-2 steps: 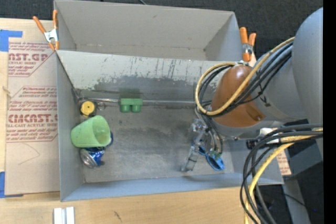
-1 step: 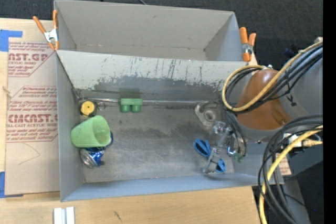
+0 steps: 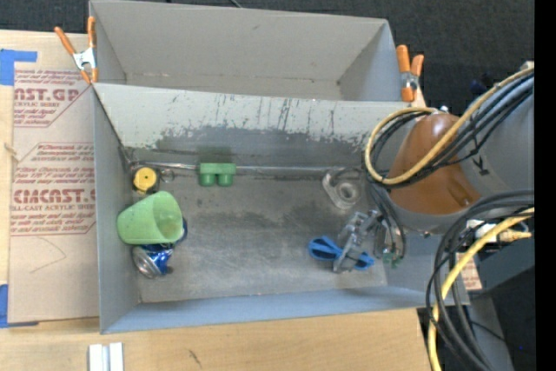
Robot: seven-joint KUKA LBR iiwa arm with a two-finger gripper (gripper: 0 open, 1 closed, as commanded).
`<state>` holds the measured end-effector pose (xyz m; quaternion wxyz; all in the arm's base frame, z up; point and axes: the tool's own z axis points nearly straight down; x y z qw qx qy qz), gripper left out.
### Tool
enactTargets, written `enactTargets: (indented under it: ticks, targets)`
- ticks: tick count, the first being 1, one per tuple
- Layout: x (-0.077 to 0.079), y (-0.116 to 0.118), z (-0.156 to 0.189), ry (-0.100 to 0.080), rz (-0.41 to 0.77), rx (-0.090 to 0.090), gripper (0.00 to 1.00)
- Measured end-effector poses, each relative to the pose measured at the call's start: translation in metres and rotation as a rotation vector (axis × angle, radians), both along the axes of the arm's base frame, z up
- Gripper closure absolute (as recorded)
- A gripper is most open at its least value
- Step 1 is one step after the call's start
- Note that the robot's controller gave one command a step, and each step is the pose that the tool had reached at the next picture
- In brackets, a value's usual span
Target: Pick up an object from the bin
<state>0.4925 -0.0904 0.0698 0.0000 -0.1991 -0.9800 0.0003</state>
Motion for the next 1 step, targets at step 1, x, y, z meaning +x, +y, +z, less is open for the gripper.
enactTargets:
  ticks: [1]
  targets:
    - [0.0057,0.0253,0.1657,-0.01,0.028,0.0,1.0]
